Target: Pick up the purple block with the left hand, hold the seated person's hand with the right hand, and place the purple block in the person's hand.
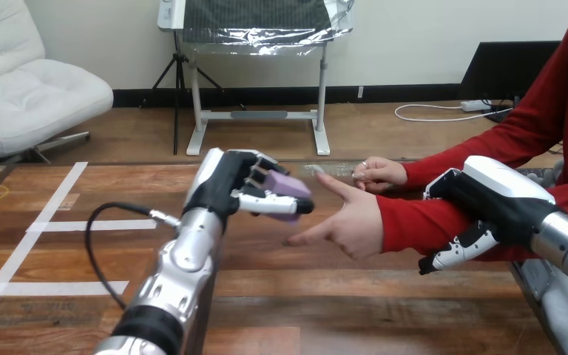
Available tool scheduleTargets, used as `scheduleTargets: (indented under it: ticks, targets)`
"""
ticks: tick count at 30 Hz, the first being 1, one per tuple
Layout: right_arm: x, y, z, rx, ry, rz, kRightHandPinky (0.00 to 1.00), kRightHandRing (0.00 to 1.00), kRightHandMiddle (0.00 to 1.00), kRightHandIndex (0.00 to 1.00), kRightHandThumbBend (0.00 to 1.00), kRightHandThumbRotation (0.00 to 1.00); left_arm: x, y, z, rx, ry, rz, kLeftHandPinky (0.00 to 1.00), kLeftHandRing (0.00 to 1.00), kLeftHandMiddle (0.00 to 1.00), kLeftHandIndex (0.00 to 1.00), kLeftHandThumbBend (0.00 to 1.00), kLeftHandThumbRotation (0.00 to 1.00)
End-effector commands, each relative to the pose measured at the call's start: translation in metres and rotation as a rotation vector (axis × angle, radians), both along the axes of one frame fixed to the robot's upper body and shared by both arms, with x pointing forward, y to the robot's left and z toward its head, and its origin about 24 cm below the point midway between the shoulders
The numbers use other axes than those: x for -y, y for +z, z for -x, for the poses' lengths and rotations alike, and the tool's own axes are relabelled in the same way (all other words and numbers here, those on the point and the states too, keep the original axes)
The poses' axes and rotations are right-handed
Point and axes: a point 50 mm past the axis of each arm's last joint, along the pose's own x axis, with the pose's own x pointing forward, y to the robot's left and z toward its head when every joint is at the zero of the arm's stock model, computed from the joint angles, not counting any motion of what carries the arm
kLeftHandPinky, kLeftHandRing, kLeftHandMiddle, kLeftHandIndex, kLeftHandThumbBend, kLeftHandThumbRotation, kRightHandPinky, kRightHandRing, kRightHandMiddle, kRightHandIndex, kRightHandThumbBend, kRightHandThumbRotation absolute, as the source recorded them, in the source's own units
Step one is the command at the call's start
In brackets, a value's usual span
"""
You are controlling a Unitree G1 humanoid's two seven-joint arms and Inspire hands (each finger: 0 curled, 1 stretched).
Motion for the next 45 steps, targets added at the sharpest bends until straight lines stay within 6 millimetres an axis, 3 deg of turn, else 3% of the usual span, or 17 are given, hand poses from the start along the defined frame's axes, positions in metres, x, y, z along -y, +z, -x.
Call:
scheduleTargets:
  ticks: [1,16,45]
  targets:
    - [-0.012,0.026,-0.007,0.102,0.048,-0.058,0.21,0.25,0.31,0.33,0.87,0.1,0.026,0.051,-0.023,0.169,-0.066,0.057,0.31,0.37,0.42,0.45,0.78,0.0]
    - [-0.019,0.029,-0.007,0.109,0.059,-0.07,0.21,0.25,0.3,0.33,0.87,0.09,0.049,0.057,-0.024,0.17,-0.105,0.054,0.26,0.34,0.39,0.45,0.8,0.0]
    - [-0.027,0.032,-0.01,0.111,0.067,-0.076,0.25,0.28,0.34,0.35,0.88,0.13,0.088,0.059,-0.015,0.158,-0.228,0.107,0.29,0.36,0.41,0.44,0.81,0.0]
